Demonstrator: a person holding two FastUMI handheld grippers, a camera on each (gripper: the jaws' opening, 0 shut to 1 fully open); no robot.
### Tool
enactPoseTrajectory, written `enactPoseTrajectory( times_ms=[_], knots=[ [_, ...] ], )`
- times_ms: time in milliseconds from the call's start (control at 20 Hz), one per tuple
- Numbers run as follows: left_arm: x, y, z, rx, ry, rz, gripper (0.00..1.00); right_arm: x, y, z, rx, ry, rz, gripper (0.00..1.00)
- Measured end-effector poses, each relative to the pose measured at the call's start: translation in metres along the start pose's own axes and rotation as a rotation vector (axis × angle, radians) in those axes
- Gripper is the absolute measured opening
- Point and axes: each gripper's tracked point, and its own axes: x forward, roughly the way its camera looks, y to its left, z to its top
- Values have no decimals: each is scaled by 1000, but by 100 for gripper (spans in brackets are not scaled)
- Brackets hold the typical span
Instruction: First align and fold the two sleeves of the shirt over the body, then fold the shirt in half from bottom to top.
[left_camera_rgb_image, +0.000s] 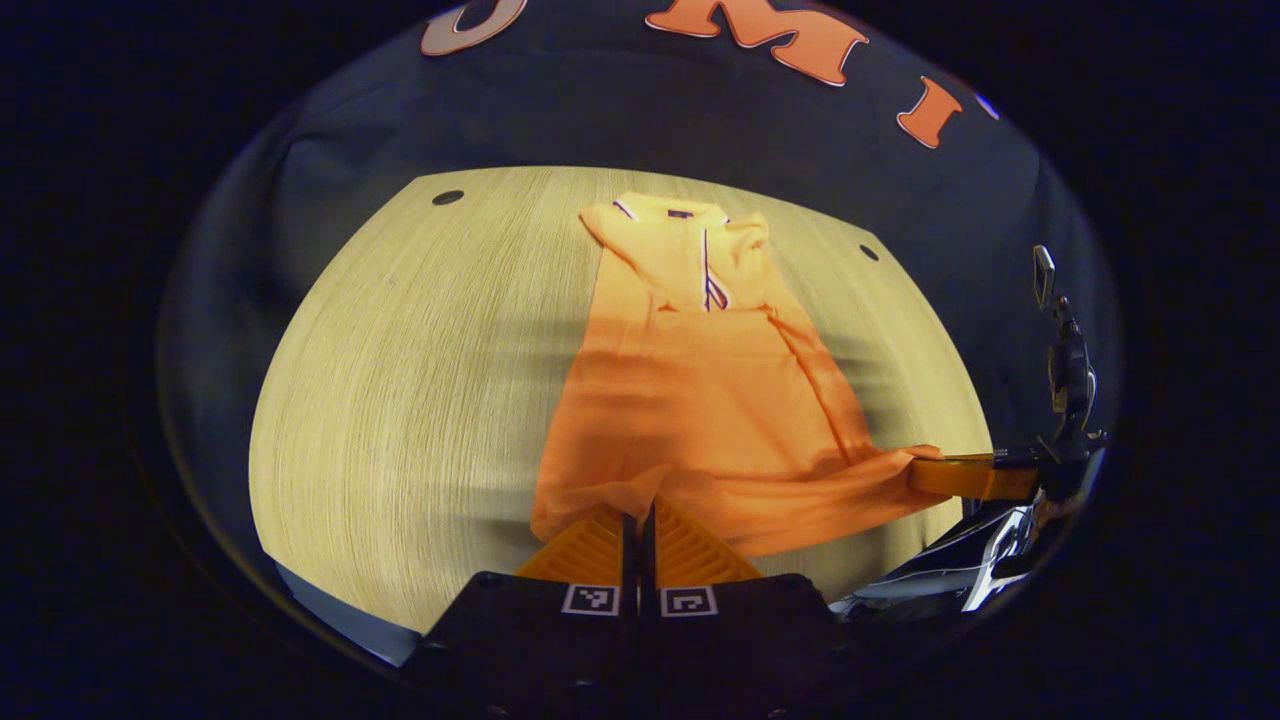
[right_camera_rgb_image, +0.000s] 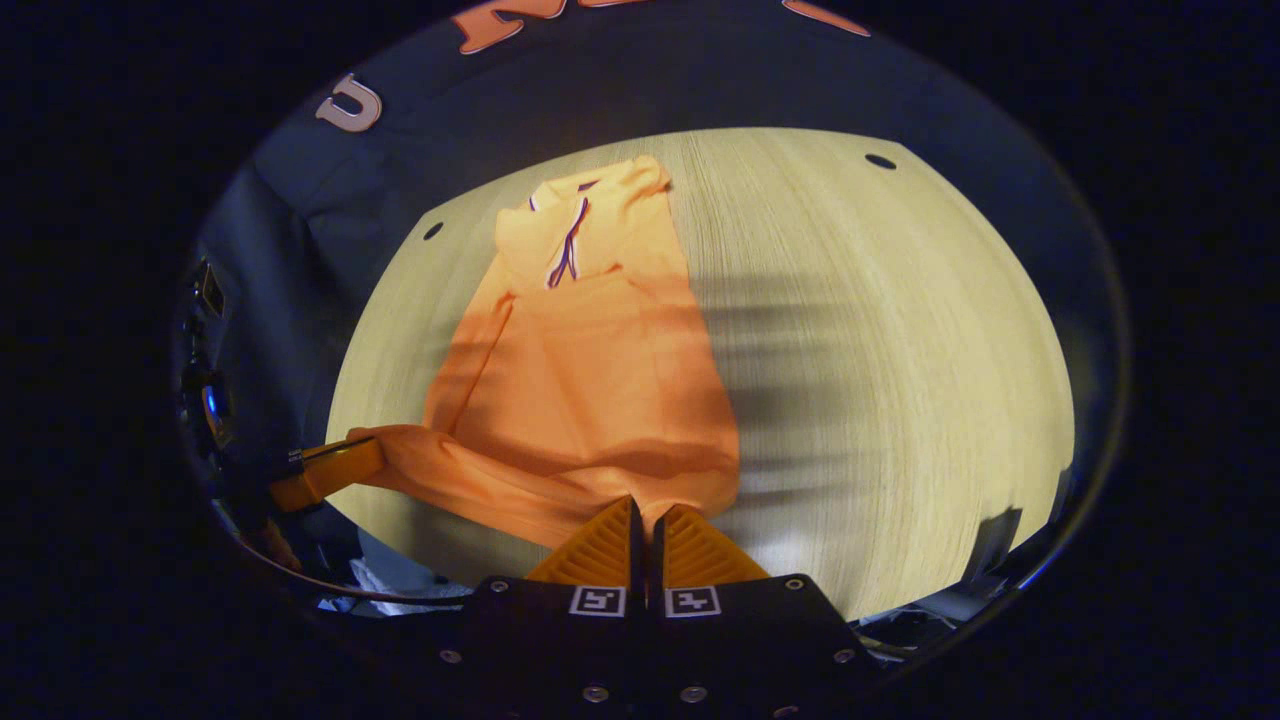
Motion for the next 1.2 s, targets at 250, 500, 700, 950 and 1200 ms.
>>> enactPoseTrajectory(
  times_ms=[250, 500, 700, 950, 1200],
  knots=[
    [7, -3, 46, 20, -61, -13, 0, -3, -4, 69, 8, -110, 4, 0],
    [22, -5, 113, -31, -148, -29, 1, -1, 0, 136, -19, -191, 11, 0],
    [33, -5, 175, -12, -221, -37, 0, 4, 4, 193, -57, -256, 17, 0],
    [56, 2, 235, 44, -268, -9, 0, 30, 5, 249, -62, -291, 3, 0],
    [102, 20, 274, 55, -257, 21, 0, 69, 2, 299, -25, -302, 4, 0]
  ],
)
